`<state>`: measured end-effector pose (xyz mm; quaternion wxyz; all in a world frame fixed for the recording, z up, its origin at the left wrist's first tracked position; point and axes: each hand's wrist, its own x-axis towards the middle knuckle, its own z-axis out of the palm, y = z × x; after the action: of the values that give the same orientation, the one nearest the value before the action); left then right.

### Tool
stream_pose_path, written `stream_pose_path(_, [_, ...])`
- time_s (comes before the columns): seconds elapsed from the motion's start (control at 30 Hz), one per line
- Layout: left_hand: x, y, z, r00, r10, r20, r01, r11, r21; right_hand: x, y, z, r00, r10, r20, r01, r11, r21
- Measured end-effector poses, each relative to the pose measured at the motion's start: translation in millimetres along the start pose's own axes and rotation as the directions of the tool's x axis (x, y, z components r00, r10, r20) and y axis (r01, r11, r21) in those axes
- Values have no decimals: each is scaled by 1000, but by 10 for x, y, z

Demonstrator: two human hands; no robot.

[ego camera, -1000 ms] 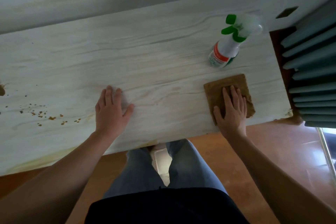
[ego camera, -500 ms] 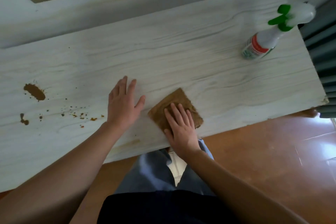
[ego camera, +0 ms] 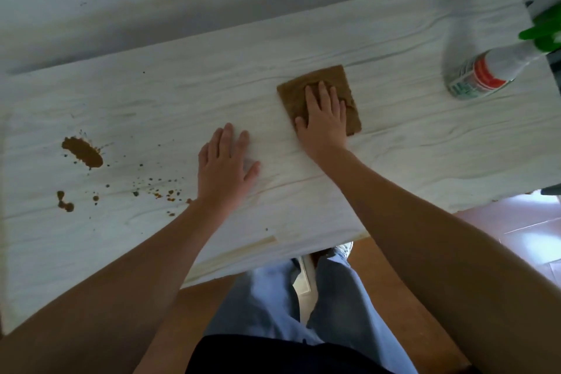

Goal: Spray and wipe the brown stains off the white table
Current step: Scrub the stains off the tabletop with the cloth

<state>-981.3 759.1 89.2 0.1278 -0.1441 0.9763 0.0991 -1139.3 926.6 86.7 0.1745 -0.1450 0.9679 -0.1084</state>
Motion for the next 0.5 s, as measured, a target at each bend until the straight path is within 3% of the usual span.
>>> stream_pose_path(0.27, [-5,38,-10,1000,-3,-12,3,1000,-15,-970,299,139,999,-45,-11,46,999,14])
stream_pose_path(0.5, [20,296,-97,997,-73,-4,73,997,-15,-1842,1315,39,999,40,-3,-40,999,15])
